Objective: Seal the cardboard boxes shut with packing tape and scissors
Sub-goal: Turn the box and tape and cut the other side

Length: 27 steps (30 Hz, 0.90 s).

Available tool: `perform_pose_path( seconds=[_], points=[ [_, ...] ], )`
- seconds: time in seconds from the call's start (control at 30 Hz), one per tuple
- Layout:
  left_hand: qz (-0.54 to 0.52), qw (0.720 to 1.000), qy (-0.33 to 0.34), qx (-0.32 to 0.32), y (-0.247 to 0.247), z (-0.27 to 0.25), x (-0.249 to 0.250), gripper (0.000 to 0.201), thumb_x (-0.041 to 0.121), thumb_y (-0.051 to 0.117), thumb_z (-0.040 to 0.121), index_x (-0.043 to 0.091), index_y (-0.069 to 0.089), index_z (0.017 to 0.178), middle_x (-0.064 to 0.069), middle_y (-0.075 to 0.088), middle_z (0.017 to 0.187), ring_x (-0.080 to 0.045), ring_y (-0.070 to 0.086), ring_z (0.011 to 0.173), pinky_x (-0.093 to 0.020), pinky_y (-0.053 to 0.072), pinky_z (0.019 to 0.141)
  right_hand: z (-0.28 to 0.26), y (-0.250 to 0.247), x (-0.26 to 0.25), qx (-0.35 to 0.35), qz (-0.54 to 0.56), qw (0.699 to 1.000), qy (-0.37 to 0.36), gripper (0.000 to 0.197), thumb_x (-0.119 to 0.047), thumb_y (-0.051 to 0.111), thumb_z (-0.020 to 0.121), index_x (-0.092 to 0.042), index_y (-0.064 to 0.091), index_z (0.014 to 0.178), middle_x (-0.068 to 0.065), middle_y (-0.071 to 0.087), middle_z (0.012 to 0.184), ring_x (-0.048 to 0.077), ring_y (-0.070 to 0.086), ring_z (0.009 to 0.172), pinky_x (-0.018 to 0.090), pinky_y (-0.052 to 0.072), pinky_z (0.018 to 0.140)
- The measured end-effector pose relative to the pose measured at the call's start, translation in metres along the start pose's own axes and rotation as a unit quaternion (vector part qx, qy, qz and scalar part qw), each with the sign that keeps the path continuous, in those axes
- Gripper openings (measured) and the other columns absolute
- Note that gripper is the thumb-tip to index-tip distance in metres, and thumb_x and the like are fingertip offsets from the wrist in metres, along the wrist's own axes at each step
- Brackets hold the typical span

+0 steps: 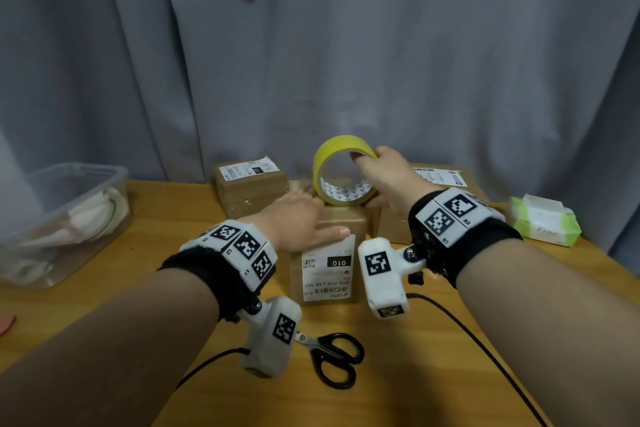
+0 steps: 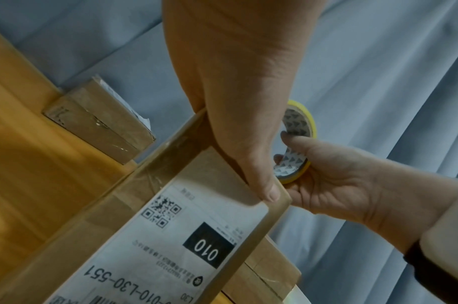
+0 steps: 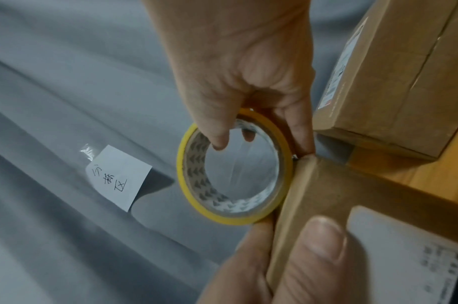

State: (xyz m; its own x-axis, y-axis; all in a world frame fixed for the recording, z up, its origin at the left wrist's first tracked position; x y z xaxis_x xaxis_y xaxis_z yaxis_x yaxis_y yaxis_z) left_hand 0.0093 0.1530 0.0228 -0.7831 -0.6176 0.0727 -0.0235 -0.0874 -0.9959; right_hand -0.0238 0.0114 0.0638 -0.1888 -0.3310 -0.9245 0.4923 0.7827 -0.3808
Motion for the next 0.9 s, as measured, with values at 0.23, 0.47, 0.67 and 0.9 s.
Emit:
perform_pose_path(
  seconds=[0.23, 0.47, 0.67, 0.9],
  points=[
    [0.004, 1.0, 0.002, -0.029, 0.008, 0.005, -0.006, 0.111, 0.084, 0.019, 0.069, 0.01, 0.013, 0.151, -0.01, 0.017, 0.157, -0.022, 0.013, 0.145, -0.04, 0.017, 0.118, -0.003, -0.006, 0.023, -0.009, 0.235, 0.964, 0.123, 0.024, -0.027, 0.049, 0.099, -0.014, 0.046, 0.118, 0.012, 0.056, 0.122, 0.032, 0.061, 0.1, 0.046, 0.052, 0.071],
    [0.023, 0.998, -0.01, -0.056, 0.001, 0.0, 0.003, 0.094, 0.069, 0.028, 0.087, 0.006, 0.002, 0.151, -0.01, 0.002, 0.159, -0.021, 0.003, 0.147, -0.031, 0.005, 0.119, -0.007, -0.012, 0.044, -0.069, 0.379, 0.915, 0.117, 0.034, -0.027, 0.057, 0.095, -0.01, 0.051, 0.123, 0.013, 0.059, 0.128, 0.032, 0.059, 0.115, 0.049, 0.05, 0.091],
    [0.032, 0.997, -0.011, -0.07, 0.004, 0.009, 0.006, 0.104, 0.084, 0.014, 0.069, 0.019, 0.026, 0.148, -0.014, 0.019, 0.155, -0.028, 0.018, 0.143, -0.041, 0.019, 0.117, -0.014, -0.008, 0.052, -0.066, 0.371, 0.922, 0.085, 0.048, -0.026, 0.072, 0.083, -0.011, 0.054, 0.125, 0.014, 0.057, 0.123, 0.024, 0.063, 0.101, 0.032, 0.057, 0.071],
    [0.057, 0.997, -0.013, -0.048, 0.005, 0.011, 0.009, 0.113, 0.088, 0.004, 0.06, 0.02, 0.03, 0.146, -0.016, 0.021, 0.155, -0.031, 0.018, 0.143, -0.044, 0.02, 0.116, -0.016, -0.029, -0.017, 0.024, -0.017, 0.992, -0.126, 0.047, -0.042, 0.068, 0.082, -0.021, 0.054, 0.121, -0.001, 0.055, 0.121, 0.015, 0.054, 0.109, 0.026, 0.044, 0.078]
  ],
)
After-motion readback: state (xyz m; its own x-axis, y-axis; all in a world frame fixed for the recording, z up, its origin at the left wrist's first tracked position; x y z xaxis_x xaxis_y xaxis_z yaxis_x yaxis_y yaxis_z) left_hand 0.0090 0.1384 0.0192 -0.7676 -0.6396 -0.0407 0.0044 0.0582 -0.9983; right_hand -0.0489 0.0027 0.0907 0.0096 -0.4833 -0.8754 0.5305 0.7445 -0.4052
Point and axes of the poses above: each hand's wrist, its own z-axis towards the middle knuckle, its own y-axis out of the palm, x = y × z, the point moved 5 cm from there along z, towards the middle knuckle
